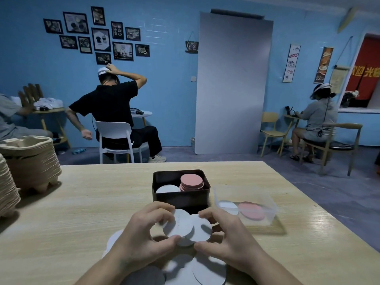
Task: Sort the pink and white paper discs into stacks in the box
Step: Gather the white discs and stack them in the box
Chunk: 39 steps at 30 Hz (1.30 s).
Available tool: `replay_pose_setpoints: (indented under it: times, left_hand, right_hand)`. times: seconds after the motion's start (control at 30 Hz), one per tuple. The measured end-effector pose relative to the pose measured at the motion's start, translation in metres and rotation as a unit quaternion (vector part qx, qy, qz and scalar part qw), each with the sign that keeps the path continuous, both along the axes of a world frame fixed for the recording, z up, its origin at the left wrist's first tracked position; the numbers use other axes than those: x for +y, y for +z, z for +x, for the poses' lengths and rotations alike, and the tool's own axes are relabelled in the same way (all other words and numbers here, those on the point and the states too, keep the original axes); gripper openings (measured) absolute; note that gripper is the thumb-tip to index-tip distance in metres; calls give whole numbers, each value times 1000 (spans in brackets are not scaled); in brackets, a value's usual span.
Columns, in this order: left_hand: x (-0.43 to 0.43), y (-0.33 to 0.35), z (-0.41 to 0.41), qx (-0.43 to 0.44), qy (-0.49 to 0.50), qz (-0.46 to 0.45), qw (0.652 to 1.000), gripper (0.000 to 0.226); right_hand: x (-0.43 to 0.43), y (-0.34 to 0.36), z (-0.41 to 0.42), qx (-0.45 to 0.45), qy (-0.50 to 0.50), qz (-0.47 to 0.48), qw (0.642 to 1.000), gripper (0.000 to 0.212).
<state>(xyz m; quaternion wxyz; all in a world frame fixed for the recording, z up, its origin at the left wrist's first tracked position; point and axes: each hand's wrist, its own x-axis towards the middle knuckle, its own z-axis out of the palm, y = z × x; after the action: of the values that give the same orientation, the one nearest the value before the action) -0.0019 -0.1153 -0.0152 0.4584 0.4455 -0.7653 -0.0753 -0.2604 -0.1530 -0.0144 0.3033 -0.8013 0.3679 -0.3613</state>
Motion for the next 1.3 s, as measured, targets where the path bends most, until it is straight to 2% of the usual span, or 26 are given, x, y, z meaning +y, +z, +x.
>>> replay_pose_setpoints:
  times: [0.07,0.17,0.27,0.37,0.57,0.87,1.03,1.13,1.3]
  left_hand:
    - [-1,0,-4,-11,-17,0,1000,27]
    - [0,1,-8,-20,-35,5,999,28]
    - [0,0,-11,-27,-47,7,999,30]
    - [1,3,-9,-11,-48,5,999,36]
    - [5,1,-3,3,-33,7,999,20]
    - [2,-1,-10,-10,-51,8,999,18]
    - [0,-3,-5,-18,-23,59,998,31]
    - [-5,-7,-2,-73,12,98,992,38]
    - [-11,-9,-9,-172,41,126,976,62]
  right_hand:
    - [-1,0,1,12,17,-51,998,49]
    - [-1,2,4,35,46,-109,992,36]
    - [0,2,4,39,53,-106,992,24]
    - [-1,2,3,29,35,-115,992,24]
    - [2,2,1,-1,24,-110,994,26]
    - [-2,1,4,4,45,-127,991,33]
    - [-3,3,-2,-2,18,-130,991,31]
    - [-3,3,-5,-9,-5,-139,990,30]
    - [-3,2,-6,1,-11,-137,990,30]
